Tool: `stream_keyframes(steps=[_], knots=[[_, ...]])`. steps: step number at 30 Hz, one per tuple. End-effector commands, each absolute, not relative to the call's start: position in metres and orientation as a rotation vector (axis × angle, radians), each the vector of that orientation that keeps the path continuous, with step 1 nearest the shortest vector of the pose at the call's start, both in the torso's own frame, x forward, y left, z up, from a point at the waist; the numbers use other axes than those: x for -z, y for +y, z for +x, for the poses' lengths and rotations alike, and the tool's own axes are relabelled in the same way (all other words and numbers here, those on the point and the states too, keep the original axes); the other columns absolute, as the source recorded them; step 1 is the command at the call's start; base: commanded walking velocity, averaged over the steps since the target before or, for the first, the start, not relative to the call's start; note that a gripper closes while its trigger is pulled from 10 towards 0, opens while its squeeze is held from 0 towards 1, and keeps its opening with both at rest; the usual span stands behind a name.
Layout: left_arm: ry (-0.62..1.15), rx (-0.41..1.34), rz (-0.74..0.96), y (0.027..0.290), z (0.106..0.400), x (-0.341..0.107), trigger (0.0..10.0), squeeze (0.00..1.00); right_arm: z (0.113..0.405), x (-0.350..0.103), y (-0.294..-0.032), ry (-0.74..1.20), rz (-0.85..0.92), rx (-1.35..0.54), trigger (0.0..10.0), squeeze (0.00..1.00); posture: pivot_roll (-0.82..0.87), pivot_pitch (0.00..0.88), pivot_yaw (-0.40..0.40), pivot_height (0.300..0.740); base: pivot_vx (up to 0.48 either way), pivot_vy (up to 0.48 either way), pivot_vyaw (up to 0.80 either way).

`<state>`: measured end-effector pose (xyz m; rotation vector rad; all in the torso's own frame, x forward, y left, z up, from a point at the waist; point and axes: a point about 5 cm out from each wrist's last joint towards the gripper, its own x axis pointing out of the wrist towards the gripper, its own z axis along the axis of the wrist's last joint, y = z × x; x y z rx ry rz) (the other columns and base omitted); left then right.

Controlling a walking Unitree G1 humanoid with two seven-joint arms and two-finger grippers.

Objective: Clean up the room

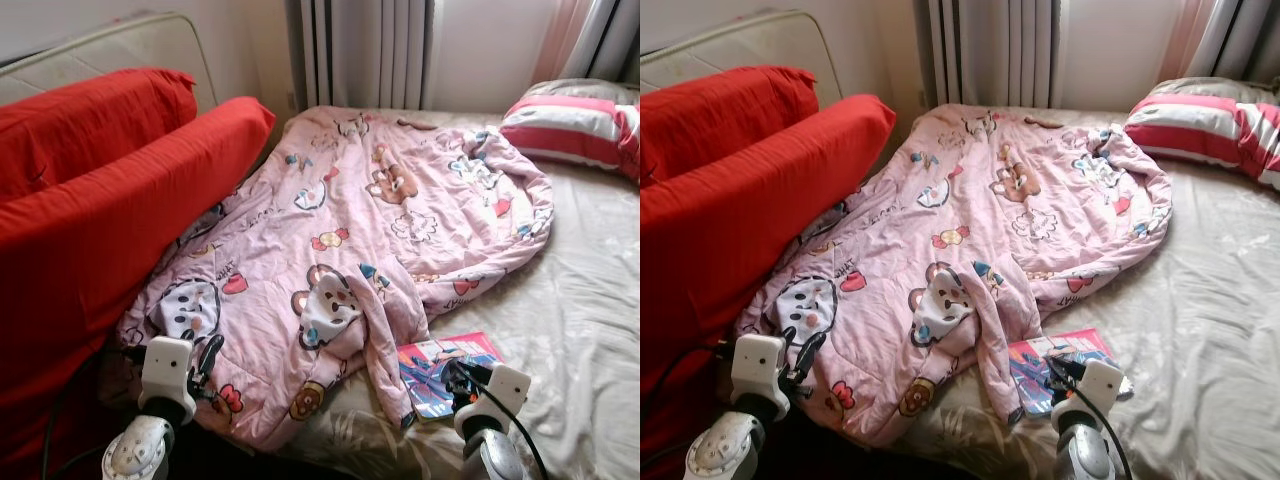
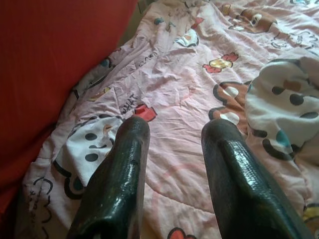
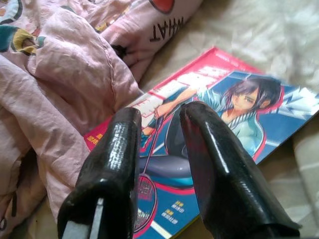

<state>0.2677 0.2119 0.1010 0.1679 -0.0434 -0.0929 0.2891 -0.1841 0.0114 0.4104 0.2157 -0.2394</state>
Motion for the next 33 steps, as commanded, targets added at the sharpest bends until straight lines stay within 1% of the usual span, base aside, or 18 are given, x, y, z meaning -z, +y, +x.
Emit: stream_keyframes(steps=[1, 5, 10, 14, 23, 24, 25, 26, 33], knots=[[-0.037, 0.099, 0.192, 0.217, 0.267, -0.105, 10.0, 0.00, 0.286, -0.004, -0.182, 0.258, 0.475, 0.274, 10.0, 0.00, 0.07, 0.176, 0.093, 0.616, 0.000, 0.000, 0.00], [-0.040, 0.105, 0.205, 0.220, 0.267, -0.108, 10.0, 0.00, 0.286, -0.003, -0.188, 0.256, 0.523, 0.337, 10.0, 0.00, 0.09, 0.199, 0.095, 0.616, 0.000, 0.000, 0.00], [-0.038, 0.089, 0.229, 0.229, 0.264, -0.112, 10.0, 0.00, 0.282, 0.000, -0.197, 0.250, 0.578, 0.399, 10.0, 0.00, 0.11, 0.225, 0.097, 0.616, 0.000, 0.000, 0.00], [-0.039, 0.079, 0.248, 0.236, 0.261, -0.117, 10.0, 0.00, 0.278, 0.005, -0.203, 0.261, 0.650, 0.453, 10.0, 0.00, 0.14, 0.265, 0.105, 0.616, 0.000, 0.000, 0.00], [-0.021, 0.068, 0.277, 0.245, 0.253, -0.118, 10.0, 0.00, 0.282, 0.004, -0.198, 0.263, 0.689, 0.429, 10.0, 0.00, 0.15, 0.306, 0.115, 0.616, 0.000, 0.000, 0.00], [-0.018, 0.067, 0.278, 0.246, 0.252, -0.118, 10.0, 0.00, 0.283, 0.003, -0.197, 0.257, 0.700, 0.423, 10.0, 0.47, 0.16, 0.309, 0.116, 0.616, 0.000, 0.000, 0.00], [-0.016, 0.066, 0.280, 0.246, 0.251, -0.118, 10.0, 0.00, 0.283, 0.003, -0.197, 0.252, 0.707, 0.418, 10.0, 0.47, 0.16, 0.310, 0.115, 0.616, 0.000, 0.000, 0.00], [-0.013, 0.064, 0.282, 0.247, 0.250, -0.118, 10.0, 0.00, 0.284, 0.002, -0.196, 0.247, 0.712, 0.411, 10.0, 1.00, 0.16, 0.319, 0.116, 0.616, 0.000, 0.000, 0.00], [-0.003, 0.059, 0.284, 0.248, 0.245, -0.118, 10.0, 0.00, 0.287, -0.001, -0.194, 0.219, 0.725, 0.378, 10.0, 1.00, 0.16, 0.333, 0.111, 0.616, 0.000, 0.000, 0.00]])
